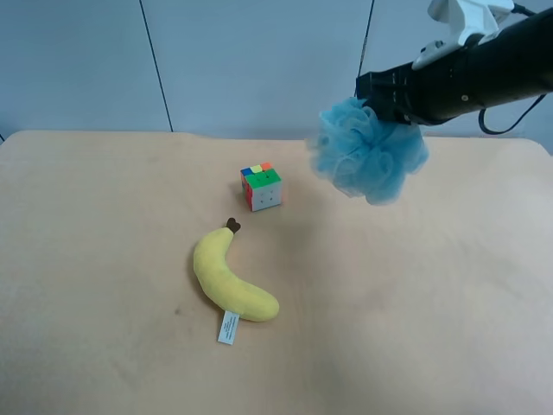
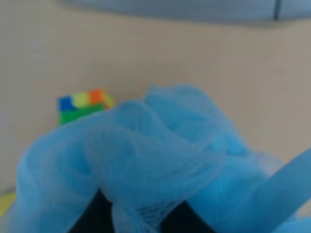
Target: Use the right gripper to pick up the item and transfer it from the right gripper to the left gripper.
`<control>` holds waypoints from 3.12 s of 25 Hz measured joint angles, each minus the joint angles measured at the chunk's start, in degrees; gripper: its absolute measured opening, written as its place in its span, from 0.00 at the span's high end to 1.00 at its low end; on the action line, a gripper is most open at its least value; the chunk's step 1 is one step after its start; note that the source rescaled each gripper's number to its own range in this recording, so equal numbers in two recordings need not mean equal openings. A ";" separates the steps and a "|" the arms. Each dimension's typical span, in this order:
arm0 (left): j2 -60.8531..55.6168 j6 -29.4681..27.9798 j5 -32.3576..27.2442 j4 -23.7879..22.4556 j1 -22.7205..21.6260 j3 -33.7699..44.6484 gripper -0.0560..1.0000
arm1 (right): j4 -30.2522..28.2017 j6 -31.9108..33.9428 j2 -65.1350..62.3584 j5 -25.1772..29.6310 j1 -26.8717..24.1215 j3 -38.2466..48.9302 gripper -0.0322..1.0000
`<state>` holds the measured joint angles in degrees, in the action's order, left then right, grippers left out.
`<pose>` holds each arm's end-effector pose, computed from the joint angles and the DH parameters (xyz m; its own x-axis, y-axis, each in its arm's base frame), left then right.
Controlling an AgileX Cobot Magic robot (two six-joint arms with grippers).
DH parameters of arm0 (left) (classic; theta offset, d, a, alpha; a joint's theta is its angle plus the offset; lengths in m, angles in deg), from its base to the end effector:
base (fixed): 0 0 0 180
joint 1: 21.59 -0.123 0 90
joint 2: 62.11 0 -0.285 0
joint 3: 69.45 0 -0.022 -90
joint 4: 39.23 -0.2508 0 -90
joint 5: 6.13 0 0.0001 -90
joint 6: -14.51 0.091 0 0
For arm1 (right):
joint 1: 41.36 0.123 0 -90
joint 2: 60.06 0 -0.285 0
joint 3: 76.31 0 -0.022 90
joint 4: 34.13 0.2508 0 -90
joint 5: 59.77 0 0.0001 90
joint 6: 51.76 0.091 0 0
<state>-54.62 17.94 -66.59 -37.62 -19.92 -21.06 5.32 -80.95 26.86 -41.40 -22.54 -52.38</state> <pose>-0.0059 -0.0021 0.2786 -0.4405 0.0588 -0.8958 0.0714 0.9970 0.0304 0.2777 0.1140 0.2874 -0.6116 -0.0501 -0.7895 -0.3818 0.8928 0.2391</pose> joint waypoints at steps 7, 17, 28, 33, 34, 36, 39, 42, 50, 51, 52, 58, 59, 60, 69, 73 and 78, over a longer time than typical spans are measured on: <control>0.00 0.00 0.00 0.00 0.00 0.00 0.01 | 26.09 -23.88 0.00 8.38 0.00 -5.51 0.96; 0.00 0.00 0.00 0.00 0.00 0.00 0.01 | 42.78 -40.20 0.05 12.03 0.00 -6.85 0.96; 1.88 0.00 1.56 1.94 0.00 -3.09 0.01 | 42.78 -40.59 0.05 12.08 0.00 -6.85 0.96; 10.66 1.30 2.78 2.46 0.00 -6.83 0.01 | 42.78 -40.59 0.05 12.08 0.00 -6.85 0.96; 12.77 2.06 3.28 3.24 0.00 -7.48 0.01 | 42.78 -40.59 0.05 12.08 0.00 -6.85 0.96; 16.92 4.67 4.82 6.50 0.00 -8.47 0.01 | 42.78 -40.59 0.05 12.08 0.00 -6.85 0.96; 20.69 8.15 6.86 11.79 0.00 -8.87 0.01 | 43.91 -40.59 0.05 12.14 0.00 -6.85 0.96; 25.34 15.19 10.52 20.71 0.00 -9.14 0.01 | 46.17 -41.45 0.05 13.24 0.00 -6.85 0.96; 37.03 34.92 16.04 44.33 0.00 -9.14 0.01 | 56.34 -47.37 0.05 20.63 0.00 -6.85 0.96; 38.43 37.97 16.11 47.25 0.00 -9.14 0.01 | 57.34 -48.01 0.05 21.50 0.00 -6.85 0.96; 40.04 40.66 16.17 50.28 0.00 -9.14 0.01 | 58.22 -48.57 0.05 22.24 0.00 -6.85 0.96; 48.02 58.90 13.23 70.87 0.00 -9.14 0.01 | 59.80 -49.39 0.05 23.49 0.00 -6.85 0.96; 49.20 61.39 12.36 73.81 -0.04 -9.14 0.01 | 59.80 -49.60 0.05 23.49 0.00 -6.85 0.96; 50.32 63.24 11.28 76.54 -0.04 -9.14 0.01 | 59.80 -49.82 0.05 23.49 0.00 -6.85 0.96; 58.62 75.15 8.53 90.99 -0.06 -9.14 0.01 | 59.80 -50.27 0.05 23.51 0.00 -6.85 0.96; 61.94 77.74 8.58 92.86 0.00 -9.20 0.01 | 59.80 -50.27 0.05 23.56 0.00 -6.85 0.97; 66.10 83.04 9.80 96.57 5.61 -9.25 0.01 | 59.80 -50.43 0.05 23.75 0.00 -6.85 0.97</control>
<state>11.47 100.98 -56.79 58.95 -14.31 -30.31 65.12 -131.38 26.91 -17.65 -22.54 -59.23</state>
